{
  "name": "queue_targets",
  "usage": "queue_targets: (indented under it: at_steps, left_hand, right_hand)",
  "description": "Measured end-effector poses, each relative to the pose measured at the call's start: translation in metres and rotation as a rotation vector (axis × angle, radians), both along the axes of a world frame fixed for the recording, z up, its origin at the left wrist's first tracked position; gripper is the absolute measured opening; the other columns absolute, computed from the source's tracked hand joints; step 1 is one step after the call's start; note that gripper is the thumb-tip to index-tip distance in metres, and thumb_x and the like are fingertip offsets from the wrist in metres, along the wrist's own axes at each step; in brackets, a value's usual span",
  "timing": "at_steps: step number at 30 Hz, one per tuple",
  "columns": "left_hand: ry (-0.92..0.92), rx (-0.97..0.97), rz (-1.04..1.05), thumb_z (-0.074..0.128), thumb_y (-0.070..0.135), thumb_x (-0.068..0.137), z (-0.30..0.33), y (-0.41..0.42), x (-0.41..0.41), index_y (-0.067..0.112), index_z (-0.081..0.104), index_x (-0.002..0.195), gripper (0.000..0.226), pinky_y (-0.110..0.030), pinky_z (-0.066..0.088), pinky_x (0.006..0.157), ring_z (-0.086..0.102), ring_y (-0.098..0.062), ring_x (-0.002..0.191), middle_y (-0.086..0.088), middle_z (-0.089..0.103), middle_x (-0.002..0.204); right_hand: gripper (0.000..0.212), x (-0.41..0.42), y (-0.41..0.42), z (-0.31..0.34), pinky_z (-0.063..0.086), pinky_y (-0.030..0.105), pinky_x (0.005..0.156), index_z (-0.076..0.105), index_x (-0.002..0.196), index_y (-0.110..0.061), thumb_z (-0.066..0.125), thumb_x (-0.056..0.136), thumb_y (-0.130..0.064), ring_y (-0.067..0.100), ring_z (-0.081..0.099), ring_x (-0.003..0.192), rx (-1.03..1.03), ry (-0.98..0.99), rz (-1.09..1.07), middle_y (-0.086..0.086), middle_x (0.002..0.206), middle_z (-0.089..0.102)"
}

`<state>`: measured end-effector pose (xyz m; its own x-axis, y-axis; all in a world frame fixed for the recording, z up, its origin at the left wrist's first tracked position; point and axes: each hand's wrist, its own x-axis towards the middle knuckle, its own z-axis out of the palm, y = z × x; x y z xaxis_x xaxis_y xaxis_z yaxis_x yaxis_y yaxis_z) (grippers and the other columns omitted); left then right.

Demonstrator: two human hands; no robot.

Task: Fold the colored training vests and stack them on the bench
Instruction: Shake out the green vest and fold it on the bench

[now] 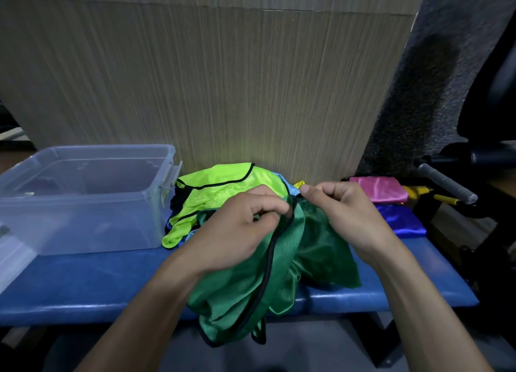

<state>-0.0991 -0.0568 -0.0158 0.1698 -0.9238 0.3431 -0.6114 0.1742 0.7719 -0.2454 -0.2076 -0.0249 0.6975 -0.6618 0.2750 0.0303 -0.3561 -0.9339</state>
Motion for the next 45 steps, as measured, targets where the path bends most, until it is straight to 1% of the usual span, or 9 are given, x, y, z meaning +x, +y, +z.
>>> queue_targets:
  at_steps: [4,6,10,13,19,22,27,36,45]
  left_hand:
    - [-0.05,-0.068,0.016,0.069,0.012,0.094,-0.001,0.001,-0.006,0.027,0.068,0.11,0.022,-0.02,0.034,0.057,0.043,-0.009,0.054,0.017,0.063,0.083]
    - [-0.024,-0.082,0.035,0.075,0.015,0.089,-0.003,-0.002,-0.006,0.034,0.062,0.12,0.039,-0.03,0.041,0.061,0.05,-0.023,0.061,0.011,0.065,0.088]
    - [-0.32,-0.092,0.197,0.079,0.024,0.086,-0.007,-0.005,-0.003,0.038,0.069,0.118,0.036,-0.016,0.043,0.083,0.061,-0.001,0.093,0.018,0.062,0.094]
    - [-0.407,-0.147,0.246,0.079,0.027,0.087,-0.005,-0.005,-0.004,0.031,0.075,0.101,0.015,-0.007,0.034,0.069,0.053,0.007,0.079,0.023,0.049,0.078]
    - [-0.285,-0.167,0.22,0.081,0.036,0.084,-0.004,-0.004,-0.009,0.035,0.076,0.088,0.006,-0.02,0.028,0.055,0.039,-0.008,0.055,0.012,0.039,0.057]
    - [-0.299,-0.231,0.298,0.083,0.036,0.081,-0.009,-0.008,-0.01,0.036,0.078,0.088,0.008,-0.018,0.036,0.068,0.053,-0.008,0.078,0.016,0.055,0.08]
    - [-0.252,-0.288,0.32,0.083,0.029,0.081,-0.014,-0.012,-0.012,0.031,0.081,0.091,0.01,-0.024,0.048,0.095,0.063,-0.001,0.108,0.016,0.068,0.117]
    - [-0.102,-0.367,0.32,0.084,0.013,0.082,-0.006,-0.01,-0.014,0.019,0.081,0.088,0.009,-0.022,0.055,0.08,0.072,-0.006,0.088,0.013,0.075,0.088]
    - [0.062,-0.404,0.212,0.082,0.019,0.079,0.007,0.005,-0.005,0.016,0.08,0.086,0.008,-0.025,0.053,0.081,0.072,-0.018,0.092,0.007,0.074,0.092]
  right_hand:
    - [0.01,0.001,-0.002,-0.004,0.03,0.04,0.063,0.072,0.094,-0.017,0.069,0.096,-0.026,0.024,0.039,0.066,-0.023,-0.031,0.036,0.029,0.071,0.059]
    - [0.004,-0.001,-0.002,-0.004,0.023,0.042,0.054,0.07,0.101,-0.022,0.067,0.098,-0.022,0.029,0.027,0.057,-0.057,-0.037,0.058,0.025,0.062,0.048]
    - [0.01,-0.005,0.0,-0.002,0.031,0.051,0.056,0.069,0.102,-0.023,0.059,0.102,-0.024,0.037,0.036,0.058,-0.206,-0.022,0.124,0.032,0.076,0.056]
    - [0.022,-0.009,-0.002,-0.004,0.042,0.029,0.062,0.072,0.091,-0.018,0.056,0.103,-0.009,0.022,0.055,0.063,-0.267,0.009,0.107,-0.004,0.073,0.068]
    - [0.031,-0.012,0.0,-0.005,0.027,0.027,0.047,0.076,0.084,-0.021,0.056,0.097,-0.002,0.013,0.034,0.046,-0.221,0.051,0.087,-0.004,0.054,0.054]
    - [0.02,-0.015,0.003,-0.004,0.038,0.048,0.056,0.078,0.093,-0.027,0.061,0.093,-0.017,0.033,0.048,0.061,-0.229,0.012,0.125,0.018,0.081,0.067]
    - [0.015,-0.02,0.004,-0.002,0.046,0.025,0.078,0.078,0.1,-0.015,0.07,0.094,-0.004,0.018,0.064,0.086,-0.238,-0.056,0.147,0.003,0.097,0.074]
    - [0.018,-0.022,0.004,-0.006,0.053,0.044,0.091,0.077,0.098,-0.016,0.084,0.084,-0.024,0.022,0.07,0.098,-0.258,-0.093,0.112,0.002,0.099,0.076]
    - [0.015,-0.011,0.028,-0.003,0.043,0.043,0.068,0.073,0.082,-0.011,0.072,0.091,-0.024,0.019,0.054,0.072,-0.234,-0.224,0.115,0.013,0.077,0.065]
